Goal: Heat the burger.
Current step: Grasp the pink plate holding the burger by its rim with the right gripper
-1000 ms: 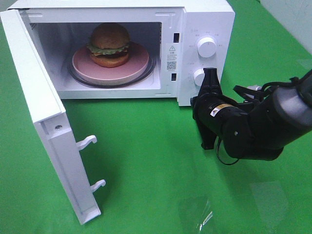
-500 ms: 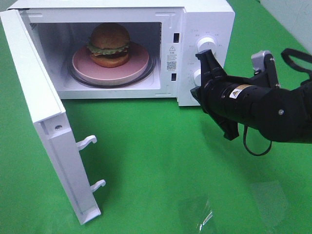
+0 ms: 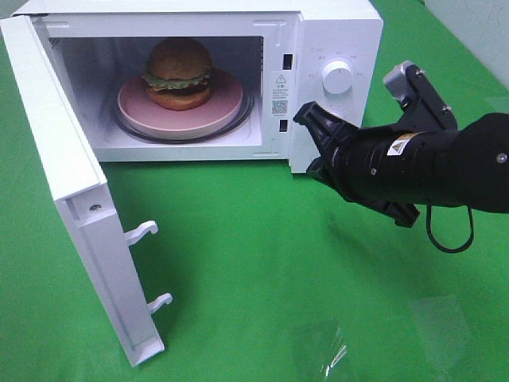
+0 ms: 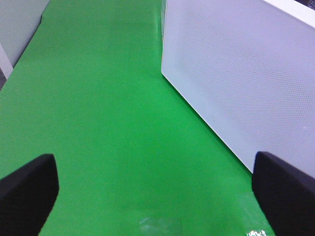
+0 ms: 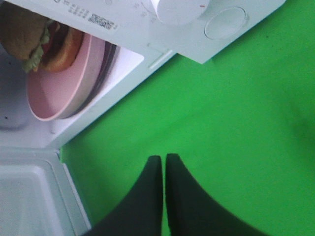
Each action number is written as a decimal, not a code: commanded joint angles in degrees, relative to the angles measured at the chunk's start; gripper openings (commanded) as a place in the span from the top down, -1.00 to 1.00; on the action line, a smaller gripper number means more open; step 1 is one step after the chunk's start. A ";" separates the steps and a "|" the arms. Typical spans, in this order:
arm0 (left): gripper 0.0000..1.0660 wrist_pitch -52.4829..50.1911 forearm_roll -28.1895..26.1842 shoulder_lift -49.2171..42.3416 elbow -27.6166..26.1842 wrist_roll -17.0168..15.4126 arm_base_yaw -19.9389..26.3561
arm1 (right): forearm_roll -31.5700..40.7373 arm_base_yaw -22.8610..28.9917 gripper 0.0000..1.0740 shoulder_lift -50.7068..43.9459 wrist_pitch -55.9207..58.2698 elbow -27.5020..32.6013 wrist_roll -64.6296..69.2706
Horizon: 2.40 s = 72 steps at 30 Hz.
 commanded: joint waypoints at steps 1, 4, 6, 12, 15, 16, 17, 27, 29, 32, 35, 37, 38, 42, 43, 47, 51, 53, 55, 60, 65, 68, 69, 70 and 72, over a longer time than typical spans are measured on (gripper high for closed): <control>-0.87 0.17 0.00 -0.86 0.00 0.00 0.11 | -2.75 -0.17 0.95 -0.86 6.47 -1.38 -5.79; -0.87 0.17 0.00 -0.86 0.00 0.00 0.11 | -5.21 -0.17 0.94 -0.86 10.31 -2.86 -7.96; -0.87 0.17 0.00 -0.86 0.00 0.00 0.11 | -8.37 -0.17 0.94 -0.86 14.78 -4.81 -9.28; -0.87 0.17 0.00 -0.86 0.00 0.00 0.11 | -22.57 -0.17 0.91 -0.86 30.60 -12.55 -10.94; -0.87 0.17 0.00 -0.86 0.00 0.00 0.11 | -27.79 -0.17 0.90 -0.86 36.27 -15.13 -13.87; -0.87 0.17 0.00 -0.86 0.00 0.00 0.11 | -27.79 -0.17 0.90 -0.86 36.27 -15.13 -13.87; -0.87 0.17 0.00 -0.86 0.00 0.00 0.11 | -29.74 -0.17 0.89 -0.86 39.36 -16.79 -17.70; -0.87 0.17 0.00 -0.86 0.00 0.00 0.11 | -30.37 -0.17 0.86 -0.97 45.72 -20.17 -53.34; -0.87 0.17 0.00 -0.86 0.00 0.00 0.11 | -30.42 -0.17 0.85 -0.97 46.01 -20.23 -61.08; -0.87 0.17 0.00 -0.86 0.00 0.00 0.11 | -30.37 -0.17 0.83 -1.03 45.95 -20.23 -76.32; -0.87 0.17 0.00 -0.86 0.00 0.00 0.11 | -30.37 -0.17 0.83 -1.03 45.66 -20.23 -80.73; -0.87 0.17 0.00 -0.86 0.00 0.00 0.11 | -30.37 -0.17 0.81 -1.03 45.03 -20.23 -96.77; -0.87 0.17 0.00 -0.86 0.00 0.00 0.11 | -30.37 -0.17 0.81 -1.03 45.03 -20.23 -96.77; -0.87 0.17 0.00 -0.86 0.00 0.00 0.11 | -30.37 -0.17 0.76 -1.03 45.03 -20.23 -108.46; -0.87 0.17 0.00 -0.86 0.00 0.00 0.11 | -30.37 -0.17 0.74 -1.03 44.98 -20.23 -110.18; -0.87 0.17 0.00 -0.86 0.00 0.00 0.11 | -30.77 -0.17 0.57 -1.03 43.77 -20.23 -112.01; -0.87 0.17 0.00 -0.86 0.00 0.00 0.11 | -33.58 0.06 0.10 -1.03 43.72 -20.23 -109.09; -0.87 0.17 0.00 -0.86 0.00 0.00 0.11 | -34.61 0.06 -0.26 -1.03 43.72 -20.63 -105.48; -0.87 0.17 0.00 -0.86 0.00 0.00 0.11 | -34.72 0.06 -0.48 -1.03 43.72 -20.97 -103.08; -0.87 0.17 0.00 -0.86 0.00 0.00 0.11 | -37.70 0.06 -0.81 -0.92 43.89 -23.61 -96.83; -0.87 0.17 0.00 -0.86 0.00 0.00 0.11 | -40.74 0.69 -0.77 1.55 42.74 -25.84 -93.79; -0.87 0.17 0.00 -0.86 0.00 0.00 0.11 | -42.69 1.55 -0.76 2.81 42.40 -26.99 -92.25; -0.87 0.17 0.00 -0.86 0.00 0.00 0.11 | -45.09 2.75 -0.75 4.24 41.60 -28.25 -89.90; -0.87 0.17 0.00 -0.86 0.00 0.00 0.11 | -46.01 3.27 -0.75 4.87 41.14 -28.82 -88.98; -0.87 0.17 0.00 -0.86 0.00 0.00 0.11 | -48.19 4.07 -0.74 6.59 40.11 -30.37 -86.92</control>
